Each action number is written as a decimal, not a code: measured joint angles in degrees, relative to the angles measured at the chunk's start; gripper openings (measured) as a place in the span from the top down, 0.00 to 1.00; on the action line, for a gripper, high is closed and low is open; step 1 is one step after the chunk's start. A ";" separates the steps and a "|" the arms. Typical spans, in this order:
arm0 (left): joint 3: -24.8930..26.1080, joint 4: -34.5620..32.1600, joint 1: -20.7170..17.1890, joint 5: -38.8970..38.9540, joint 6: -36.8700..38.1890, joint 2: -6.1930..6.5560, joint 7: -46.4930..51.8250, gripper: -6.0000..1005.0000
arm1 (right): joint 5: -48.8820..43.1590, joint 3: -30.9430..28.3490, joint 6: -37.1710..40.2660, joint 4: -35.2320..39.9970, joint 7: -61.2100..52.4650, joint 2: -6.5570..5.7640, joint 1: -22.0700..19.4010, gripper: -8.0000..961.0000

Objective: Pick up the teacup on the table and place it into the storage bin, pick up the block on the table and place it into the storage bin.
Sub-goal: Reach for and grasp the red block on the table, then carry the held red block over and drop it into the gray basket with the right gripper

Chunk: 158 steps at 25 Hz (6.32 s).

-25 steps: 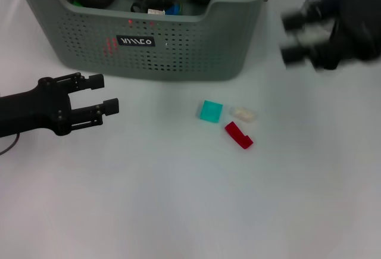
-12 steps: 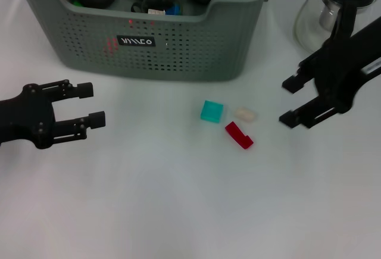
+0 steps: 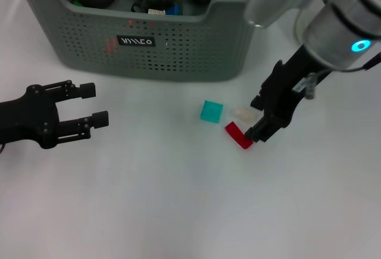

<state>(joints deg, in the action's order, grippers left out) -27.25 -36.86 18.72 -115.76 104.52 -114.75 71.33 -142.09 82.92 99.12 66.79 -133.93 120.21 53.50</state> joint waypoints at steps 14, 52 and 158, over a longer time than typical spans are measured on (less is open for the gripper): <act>0.00 0.79 0.18 0.01 -1.70 -0.30 -0.13 0.28 | 1.26 3.51 -11.25 -12.12 -22.85 0.42 1.91 0.29; 0.00 1.53 -0.89 0.01 -2.83 -0.90 -0.14 0.28 | 7.92 13.99 -30.79 -23.84 -19.82 0.72 1.81 0.29; 1.68 1.28 0.21 0.54 -2.97 -1.08 0.19 0.28 | 41.56 -23.05 -19.43 0.19 14.83 -0.06 -5.85 0.79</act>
<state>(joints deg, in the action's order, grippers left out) -25.57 -35.58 18.92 -115.22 101.55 -115.83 71.52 -100.53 59.87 79.69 66.98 -119.09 120.15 47.65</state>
